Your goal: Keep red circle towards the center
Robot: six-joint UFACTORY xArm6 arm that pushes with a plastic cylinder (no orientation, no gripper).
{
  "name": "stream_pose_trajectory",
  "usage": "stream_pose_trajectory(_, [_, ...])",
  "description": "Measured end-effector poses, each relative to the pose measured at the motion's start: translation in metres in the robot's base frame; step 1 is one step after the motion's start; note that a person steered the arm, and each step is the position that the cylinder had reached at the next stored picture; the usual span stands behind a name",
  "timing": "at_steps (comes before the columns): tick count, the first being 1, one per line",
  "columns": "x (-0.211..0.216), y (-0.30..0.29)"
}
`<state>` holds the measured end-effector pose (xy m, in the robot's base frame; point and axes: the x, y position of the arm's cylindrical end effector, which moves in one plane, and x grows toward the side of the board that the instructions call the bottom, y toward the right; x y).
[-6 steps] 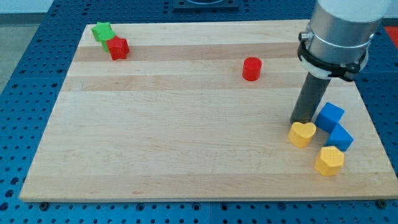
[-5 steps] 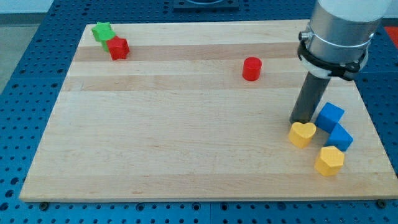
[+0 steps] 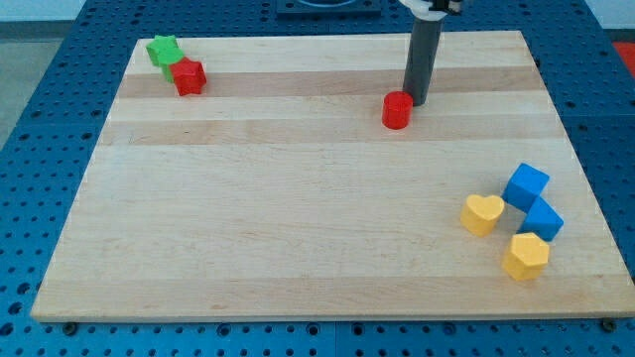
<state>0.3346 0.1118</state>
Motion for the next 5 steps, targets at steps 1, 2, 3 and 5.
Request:
stream_pose_trajectory(1, [0.001,-0.019])
stream_pose_trajectory(2, [0.008,-0.071])
stream_pose_trajectory(3, [0.01,-0.078])
stream_pose_trajectory(5, [0.031,-0.057])
